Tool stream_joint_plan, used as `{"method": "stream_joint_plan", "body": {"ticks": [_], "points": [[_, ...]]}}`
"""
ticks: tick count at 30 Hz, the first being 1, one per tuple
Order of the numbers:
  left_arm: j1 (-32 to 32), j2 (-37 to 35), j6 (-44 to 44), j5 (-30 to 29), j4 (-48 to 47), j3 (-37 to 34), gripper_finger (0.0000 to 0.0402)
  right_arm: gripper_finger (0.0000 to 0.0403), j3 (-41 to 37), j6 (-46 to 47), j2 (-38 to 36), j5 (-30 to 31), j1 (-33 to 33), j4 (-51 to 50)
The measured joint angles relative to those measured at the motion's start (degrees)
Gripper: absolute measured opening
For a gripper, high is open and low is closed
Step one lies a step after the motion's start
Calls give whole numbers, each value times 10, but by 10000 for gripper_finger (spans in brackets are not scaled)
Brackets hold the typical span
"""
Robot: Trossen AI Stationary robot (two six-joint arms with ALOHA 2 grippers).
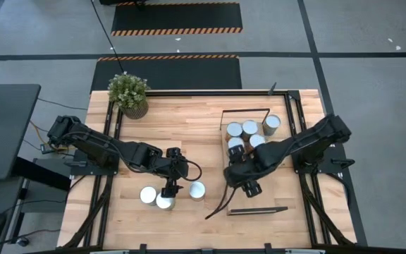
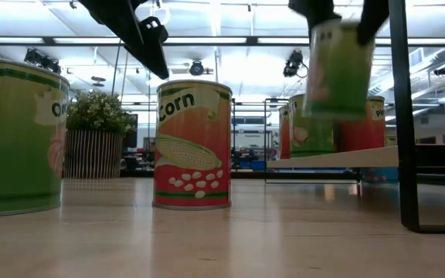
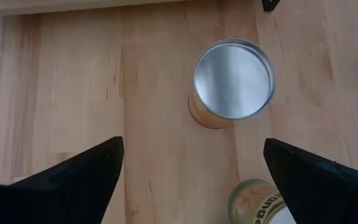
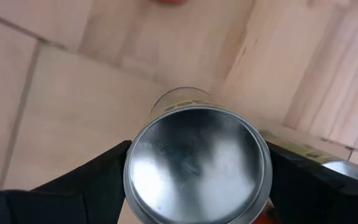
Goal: Pick and place cans onto a shelf
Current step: Put the canned orange on the shelf
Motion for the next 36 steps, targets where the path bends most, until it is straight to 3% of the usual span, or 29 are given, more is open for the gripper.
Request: {"method": "stream_joint_plan", "body": {"ticks": [8,18,24,36], "points": [[0,0,0,0,0,0,393,338,0,-6,45,-8,-9,-27],[0,0,0,0,0,0,393,377,0,1,47,5,-25,-37],[0,0,0,0,0,0,393,380,0,19,46,63,-23,-71],[0,0,-2,0,0,0,393,374,37,84,38,113,-17,-139]]}}
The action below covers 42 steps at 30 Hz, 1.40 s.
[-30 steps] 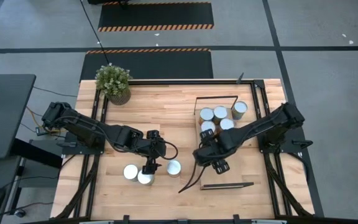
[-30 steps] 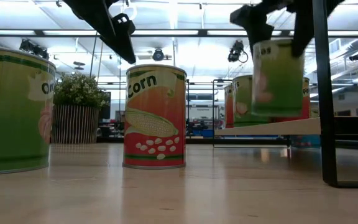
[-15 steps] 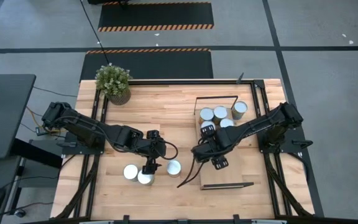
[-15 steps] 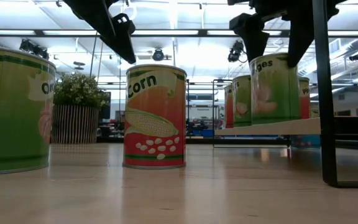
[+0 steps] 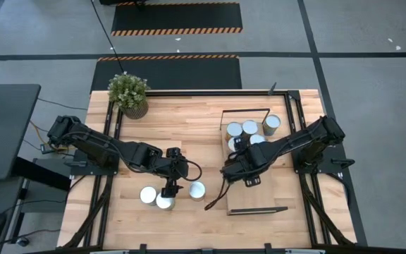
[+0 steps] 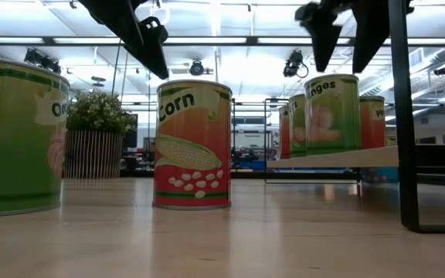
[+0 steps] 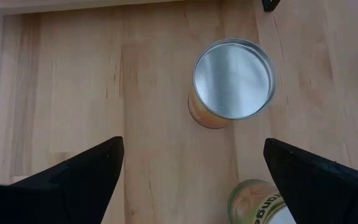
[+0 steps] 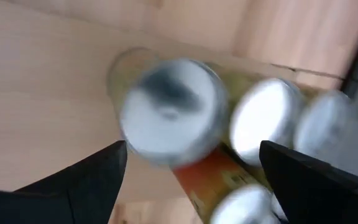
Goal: Pick and place cans onto a shelf
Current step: Put the canned orange on the shelf, then put the canned cherries on the shelf
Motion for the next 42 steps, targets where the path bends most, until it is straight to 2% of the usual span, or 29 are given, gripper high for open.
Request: {"method": "stream_joint_plan", "body": {"ticks": [4,7,13,19,25,31,37,42], "points": [[-1,0,-2,0,0,0,393,374,-1,27,-36,42,-2,-26],[-2,0,-2,0,-1,0,393,374,-18,53,-79,51,-13,-30],[-2,0,-2,0,-2,0,393,374,-77,87,-184,49,-55,-28],[0,0,-2,0,-1,0,393,374,-133,60,-257,4,-138,-23],[0,0,-2,0,-1,0,393,374,-157,-6,-284,-43,-263,-11],[-1,0,-1,0,-2,0,393,374,-157,-46,-275,-97,-383,5],[-4,0,-2,0,-3,0,393,374,-157,-64,-264,-109,-457,10],[-12,0,-1,0,-3,0,393,374,-162,-72,-290,-115,-492,46]]}}
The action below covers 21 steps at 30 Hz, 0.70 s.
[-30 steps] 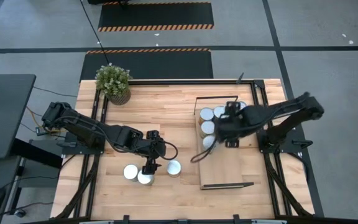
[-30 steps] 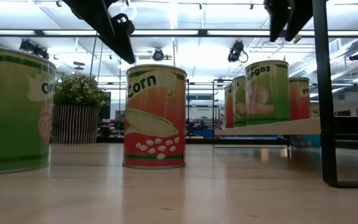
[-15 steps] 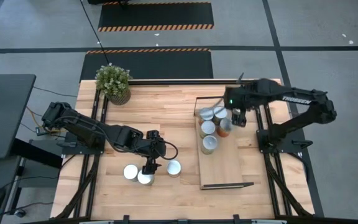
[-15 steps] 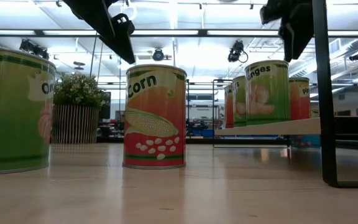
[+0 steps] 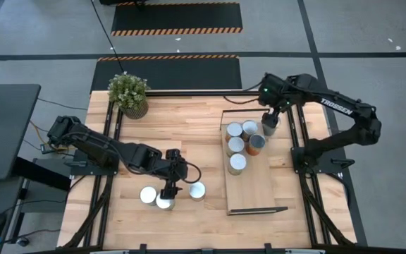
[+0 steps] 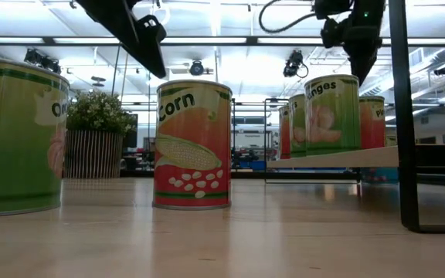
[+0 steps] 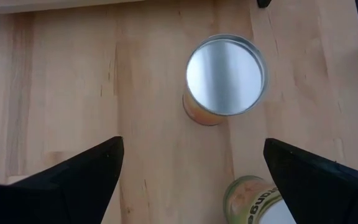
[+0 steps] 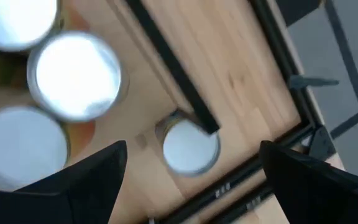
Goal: Pick and place cans onto a shelf
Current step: Put the canned cherries on the shelf
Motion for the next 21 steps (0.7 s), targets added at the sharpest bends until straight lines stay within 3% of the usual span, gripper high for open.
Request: {"method": "stream_joint_plan", "body": {"ticks": [13,21], "points": [[-6,0,-9,0,0,0,393,374,-202,19,-97,-38,-38,98],[-5,0,-12,0,1,0,393,374,-282,32,-140,-46,-64,176]]}}
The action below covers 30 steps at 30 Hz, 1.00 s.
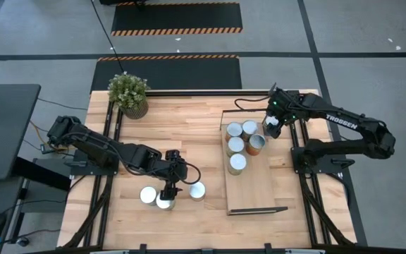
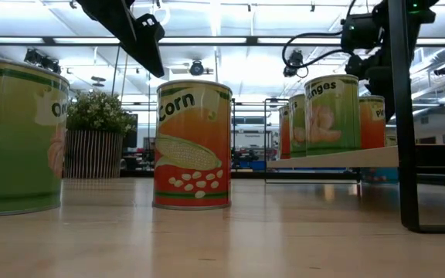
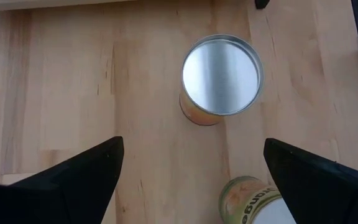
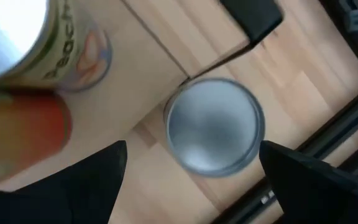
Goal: Pick and place cans onto a shelf
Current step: Put the canned cherries on the shelf
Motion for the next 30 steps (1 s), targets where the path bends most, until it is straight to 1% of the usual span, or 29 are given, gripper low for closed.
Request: {"method": "stream_joint_plan", "body": {"ticks": [4,6,12,15,19,22,30], "points": [[0,0,-1,0,0,0,393,374,-30,3,-18,11,-8,43],[0,0,-1,0,0,0,393,374,-33,7,-22,21,-11,46],[0,0,-3,0,0,0,393,374,-32,20,-23,21,-15,46],[0,0,-3,0,0,0,393,374,-32,19,-13,15,-11,43],[0,0,-3,0,0,0,393,374,-32,17,5,33,-5,43],[0,0,-3,0,0,0,393,374,-32,15,24,32,-8,44],[0,0,-3,0,0,0,393,374,-32,-13,52,31,-8,51]]}}
